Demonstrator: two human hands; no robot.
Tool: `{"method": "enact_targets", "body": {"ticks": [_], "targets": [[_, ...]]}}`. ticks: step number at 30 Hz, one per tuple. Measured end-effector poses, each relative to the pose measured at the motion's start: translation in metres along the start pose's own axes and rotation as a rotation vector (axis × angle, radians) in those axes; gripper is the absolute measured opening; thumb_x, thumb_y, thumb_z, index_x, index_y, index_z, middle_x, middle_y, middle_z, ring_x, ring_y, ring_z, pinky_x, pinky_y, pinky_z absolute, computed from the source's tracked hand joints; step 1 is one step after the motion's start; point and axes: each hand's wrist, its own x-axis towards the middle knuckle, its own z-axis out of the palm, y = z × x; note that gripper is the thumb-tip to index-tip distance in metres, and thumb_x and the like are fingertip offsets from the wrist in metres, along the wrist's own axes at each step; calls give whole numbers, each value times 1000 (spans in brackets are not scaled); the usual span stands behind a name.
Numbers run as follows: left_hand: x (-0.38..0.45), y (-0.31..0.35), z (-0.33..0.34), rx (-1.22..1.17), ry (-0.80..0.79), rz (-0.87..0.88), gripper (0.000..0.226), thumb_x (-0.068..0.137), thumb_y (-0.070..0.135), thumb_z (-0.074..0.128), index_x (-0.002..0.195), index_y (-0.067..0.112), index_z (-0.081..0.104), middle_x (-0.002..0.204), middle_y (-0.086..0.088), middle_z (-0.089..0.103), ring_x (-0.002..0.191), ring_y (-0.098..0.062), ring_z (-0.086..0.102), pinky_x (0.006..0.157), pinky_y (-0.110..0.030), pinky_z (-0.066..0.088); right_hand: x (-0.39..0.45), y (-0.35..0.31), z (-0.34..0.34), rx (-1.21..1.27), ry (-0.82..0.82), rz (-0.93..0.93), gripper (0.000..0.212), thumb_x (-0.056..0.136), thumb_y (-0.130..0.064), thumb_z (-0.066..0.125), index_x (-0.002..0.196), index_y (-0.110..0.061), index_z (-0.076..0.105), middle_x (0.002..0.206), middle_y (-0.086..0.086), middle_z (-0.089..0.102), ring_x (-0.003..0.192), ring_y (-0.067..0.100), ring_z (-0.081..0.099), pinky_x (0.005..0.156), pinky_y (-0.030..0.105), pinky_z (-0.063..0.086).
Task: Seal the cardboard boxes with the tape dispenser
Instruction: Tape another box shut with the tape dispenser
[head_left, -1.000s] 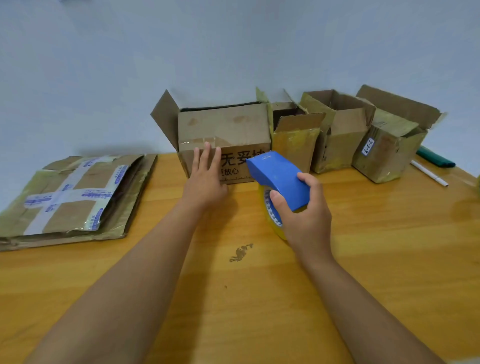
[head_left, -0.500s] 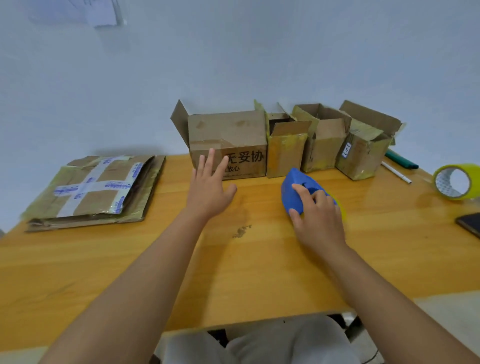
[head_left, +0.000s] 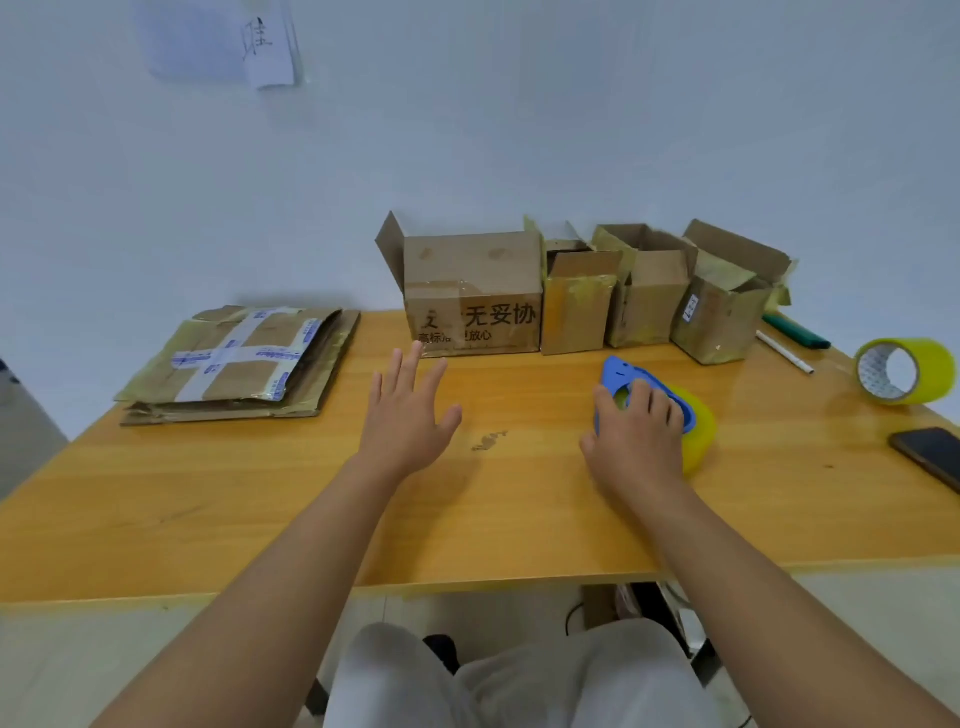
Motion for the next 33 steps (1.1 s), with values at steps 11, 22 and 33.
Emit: {"method": "enact_targets", "body": {"ticks": [11, 22, 33], "targets": [[-21, -116, -8, 12, 16, -298, 65, 96, 47, 49, 154, 29, 26, 166, -5, 8, 153, -25, -1, 123, -45, 3, 13, -175, 13, 379, -245, -570, 57, 98, -52, 45, 150, -32, 34, 160, 4, 27, 147, 26, 22, 120, 44, 16], [-2, -213, -18, 29, 60, -429, 62, 91, 23, 49, 150, 29, 33, 164, -5, 16, 151, -24, 9, 123, -44, 11, 52, -274, 61, 350, -462, -545, 64, 99, -63, 29, 156, -34, 22, 168, 1, 8, 154, 23, 4, 122, 47, 1], [30, -247, -9, 62, 131, -305, 53, 95, 16, 52, 146, 30, 43, 154, -9, 36, 141, -30, 32, 115, -45, 25, 53, -275, 78, 347, -391, -541, 62, 97, -64, 26, 152, -35, 31, 166, 0, 16, 153, 21, 8, 122, 46, 2]]}}
